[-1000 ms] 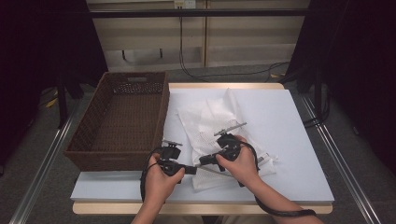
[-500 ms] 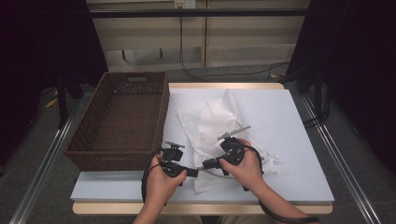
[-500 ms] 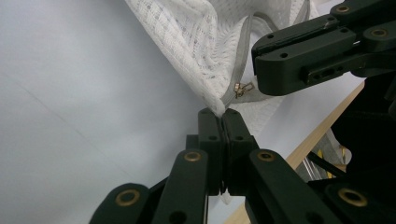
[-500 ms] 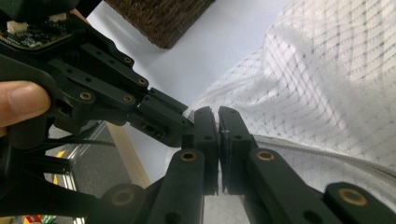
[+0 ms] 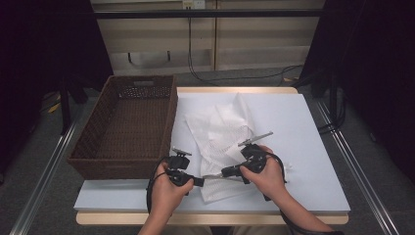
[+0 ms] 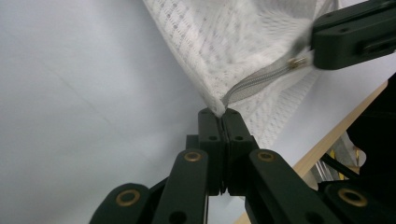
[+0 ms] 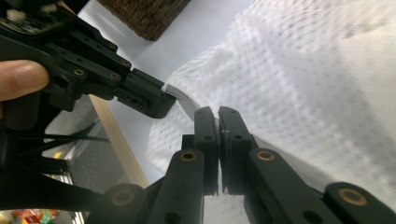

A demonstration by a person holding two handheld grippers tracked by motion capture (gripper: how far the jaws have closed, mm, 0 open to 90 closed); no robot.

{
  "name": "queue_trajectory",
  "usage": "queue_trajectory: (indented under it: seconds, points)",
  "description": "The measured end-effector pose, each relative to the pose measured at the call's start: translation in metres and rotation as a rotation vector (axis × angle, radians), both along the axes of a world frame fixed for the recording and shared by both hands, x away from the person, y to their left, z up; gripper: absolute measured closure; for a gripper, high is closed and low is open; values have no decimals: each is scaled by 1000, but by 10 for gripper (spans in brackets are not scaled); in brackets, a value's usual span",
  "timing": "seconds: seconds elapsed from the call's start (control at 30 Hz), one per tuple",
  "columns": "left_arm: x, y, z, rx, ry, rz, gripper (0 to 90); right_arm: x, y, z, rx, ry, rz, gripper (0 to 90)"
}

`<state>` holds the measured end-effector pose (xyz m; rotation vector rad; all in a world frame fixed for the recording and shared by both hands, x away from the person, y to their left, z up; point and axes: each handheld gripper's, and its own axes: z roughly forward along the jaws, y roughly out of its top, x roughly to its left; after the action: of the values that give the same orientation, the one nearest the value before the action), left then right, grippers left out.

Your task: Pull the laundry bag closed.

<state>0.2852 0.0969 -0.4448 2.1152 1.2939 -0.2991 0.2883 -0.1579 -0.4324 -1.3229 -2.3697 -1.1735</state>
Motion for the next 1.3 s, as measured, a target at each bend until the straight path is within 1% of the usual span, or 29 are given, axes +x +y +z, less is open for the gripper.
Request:
queue_trajectory:
  seconds: [0.1,0.17,0.23,0.27,0.37,0.4,0.43,0.47,0.57,0.6,0.63,0.67,0.7,0.73,0.77,0.8,0.87,0.9,0.93,0.97,1.07,1.17,1.23,1.27,1.3]
  points:
    - [1,-1,1,3,2,-13,887,-1,-8,1,13,-7,-7,877]
    - [0,-3,0,5,5,-19,886,-3,-11,1,16,0,-12,877]
    - [1,-4,0,13,7,-27,886,-3,-12,1,15,-2,-11,877]
    - [1,-5,0,13,5,-18,886,-4,-13,1,14,-4,-9,877]
    - [1,-5,0,11,9,-22,886,-6,-12,3,11,-7,-9,877]
    - [1,-5,0,15,7,-21,886,-7,-12,3,7,-14,-8,877]
    - [1,-5,0,10,8,-18,886,-7,-12,4,5,-17,-7,877]
    - [2,-5,0,6,12,-28,886,-8,-12,5,5,-16,-10,877]
    - [2,-5,1,-1,10,-26,886,-9,-13,7,8,-21,-8,877]
    - [2,-5,1,-6,16,-30,886,-9,-13,7,6,-22,-8,877]
    - [2,-5,1,6,8,-27,886,-9,-14,8,3,-28,-9,877]
    - [3,-4,0,6,7,-19,886,-9,-14,8,3,-28,-9,877]
    - [4,-2,0,4,8,-26,886,-9,-14,8,-6,-32,-11,877]
    - [4,-2,-1,-4,15,-26,886,-9,-15,9,-3,-31,-17,877]
    - [4,-2,-1,-5,15,-16,886,-9,-16,9,1,-37,-12,877]
    - [4,-1,-1,-4,16,-30,886,-9,-17,9,0,-37,-15,877]
    - [4,-3,-1,-4,15,-22,886,-9,-18,10,-1,-37,-14,877]
    - [4,-4,-1,-12,19,-20,886,-9,-19,10,0,-36,-15,877]
    - [5,-3,-1,1,19,-29,886,-9,-19,9,-5,-35,-15,877]
    - [5,-4,-2,6,19,-19,886,-9,-19,9,-5,-35,-15,877]
    - [6,-3,-3,2,26,-13,886,-8,-22,9,-17,-39,-16,877]
    - [7,-3,-3,-4,23,-2,886,-8,-25,11,-10,-38,-21,877]
    - [7,-3,-3,1,23,-12,886,-8,-27,12,-8,-42,-23,877]
    - [8,-3,-3,-2,23,-18,886,-9,-28,12,-11,-41,-22,877]
    - [8,-4,-4,-12,31,-13,886,-9,-28,12,-10,-43,-22,877]
